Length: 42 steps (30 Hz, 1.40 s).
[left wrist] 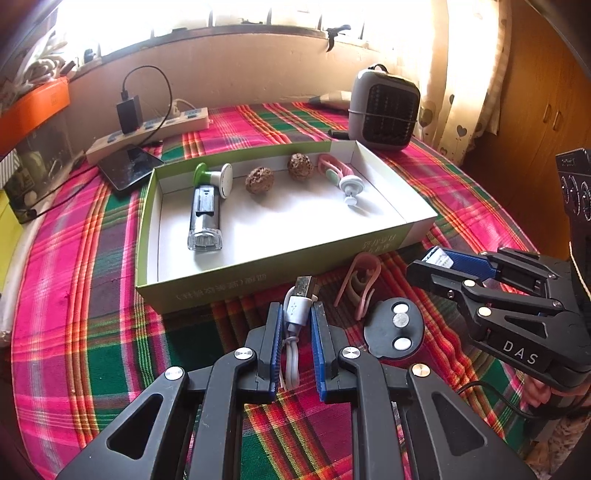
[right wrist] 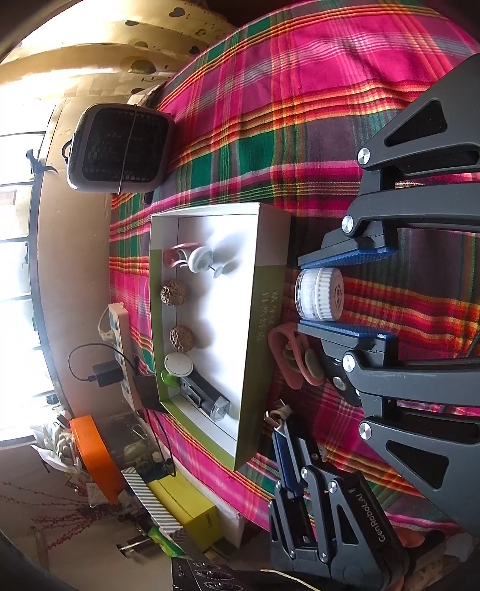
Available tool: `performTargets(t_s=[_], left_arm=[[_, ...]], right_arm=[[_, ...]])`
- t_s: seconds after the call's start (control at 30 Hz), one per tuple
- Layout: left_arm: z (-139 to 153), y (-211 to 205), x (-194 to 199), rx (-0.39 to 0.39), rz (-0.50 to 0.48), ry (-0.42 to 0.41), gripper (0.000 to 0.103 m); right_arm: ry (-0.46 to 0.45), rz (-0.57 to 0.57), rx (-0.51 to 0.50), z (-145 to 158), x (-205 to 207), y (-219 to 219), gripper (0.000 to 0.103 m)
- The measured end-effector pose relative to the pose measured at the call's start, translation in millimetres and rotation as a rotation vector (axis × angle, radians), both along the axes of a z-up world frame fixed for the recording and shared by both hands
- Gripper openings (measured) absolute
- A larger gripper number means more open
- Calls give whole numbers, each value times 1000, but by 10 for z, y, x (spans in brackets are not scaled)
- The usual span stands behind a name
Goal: Organize objects
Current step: 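Close the right tool on the white jar while the left tool closes on the white cable, then lift and carry the jar and cable over the white box with both tools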
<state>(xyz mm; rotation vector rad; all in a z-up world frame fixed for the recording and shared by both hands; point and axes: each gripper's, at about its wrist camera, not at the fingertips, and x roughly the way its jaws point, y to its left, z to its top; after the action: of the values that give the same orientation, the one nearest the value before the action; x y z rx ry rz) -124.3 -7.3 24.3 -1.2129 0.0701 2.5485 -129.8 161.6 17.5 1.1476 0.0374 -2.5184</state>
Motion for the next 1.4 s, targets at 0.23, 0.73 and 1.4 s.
performTargets(t_s=[0.23, 0.73, 1.4], left_arm=[[92, 6, 15, 16, -1, 9, 13], [268, -104, -217, 40, 38, 37, 13], [154, -129, -829, 56, 81, -5, 13]], right_arm=[[19, 11, -7, 85, 8, -30, 29], [68, 57, -2, 284, -144, -159, 29], [32, 107, 44, 253, -818, -352, 29]])
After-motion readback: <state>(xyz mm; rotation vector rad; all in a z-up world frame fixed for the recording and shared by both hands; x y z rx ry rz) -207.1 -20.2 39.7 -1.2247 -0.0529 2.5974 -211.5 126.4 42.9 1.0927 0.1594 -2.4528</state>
